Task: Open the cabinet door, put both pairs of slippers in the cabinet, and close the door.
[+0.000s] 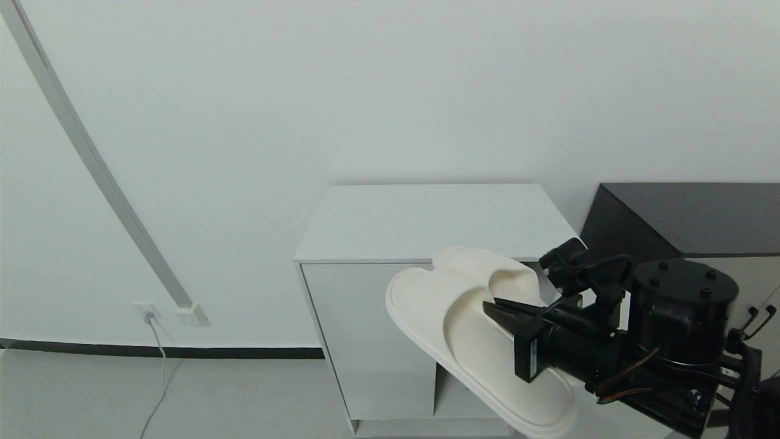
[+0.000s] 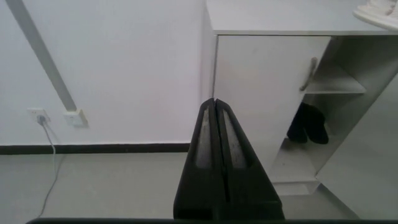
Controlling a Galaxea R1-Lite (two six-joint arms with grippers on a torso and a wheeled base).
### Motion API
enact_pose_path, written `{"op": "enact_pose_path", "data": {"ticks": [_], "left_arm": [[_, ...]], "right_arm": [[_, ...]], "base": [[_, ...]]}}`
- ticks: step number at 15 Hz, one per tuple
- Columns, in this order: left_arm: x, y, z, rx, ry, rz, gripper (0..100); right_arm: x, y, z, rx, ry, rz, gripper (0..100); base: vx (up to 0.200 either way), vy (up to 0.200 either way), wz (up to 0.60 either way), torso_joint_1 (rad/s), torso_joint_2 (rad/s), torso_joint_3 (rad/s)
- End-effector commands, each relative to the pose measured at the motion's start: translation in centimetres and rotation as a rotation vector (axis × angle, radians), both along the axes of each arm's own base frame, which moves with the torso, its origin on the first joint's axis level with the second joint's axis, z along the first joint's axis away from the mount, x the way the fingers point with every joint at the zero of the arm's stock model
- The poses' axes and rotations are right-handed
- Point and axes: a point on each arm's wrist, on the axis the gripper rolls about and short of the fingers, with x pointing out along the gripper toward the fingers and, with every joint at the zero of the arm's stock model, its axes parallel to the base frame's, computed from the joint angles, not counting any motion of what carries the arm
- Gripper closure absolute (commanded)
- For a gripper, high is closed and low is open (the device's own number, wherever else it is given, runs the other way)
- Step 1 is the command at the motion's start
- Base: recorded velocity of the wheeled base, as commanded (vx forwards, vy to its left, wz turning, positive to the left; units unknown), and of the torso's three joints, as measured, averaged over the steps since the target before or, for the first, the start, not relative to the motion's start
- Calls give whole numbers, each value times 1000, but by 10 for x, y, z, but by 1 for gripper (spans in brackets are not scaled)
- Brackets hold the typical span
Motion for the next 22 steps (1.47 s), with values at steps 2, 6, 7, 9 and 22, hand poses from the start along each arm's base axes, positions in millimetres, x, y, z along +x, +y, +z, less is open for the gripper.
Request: {"op": "enact_pose_path", "data": {"ticks": [2, 6, 7, 9, 22], "left_arm": [[0, 0, 0, 0, 1, 1, 100], [0, 0, 0, 0, 1, -1, 100], [0, 0, 0, 0, 1, -1, 100], [0, 0, 0, 0, 1, -1, 100], [0, 0, 0, -2, 1, 1, 100]], "right_arm": [[0, 0, -1, -1, 2, 0, 100], [0, 0, -1, -1, 2, 0, 100], [0, -1, -2, -4, 5, -2, 100], [1, -1, -2, 0, 4, -4, 100], [8, -6, -11, -26, 26, -38, 100]], "base": [[0, -200, 0, 5, -2, 0], [0, -50, 0, 1, 2, 2], [0, 0, 0, 0, 0, 0], [0, 0, 0, 0, 0, 0], [0, 0, 0, 0, 0, 0]]}}
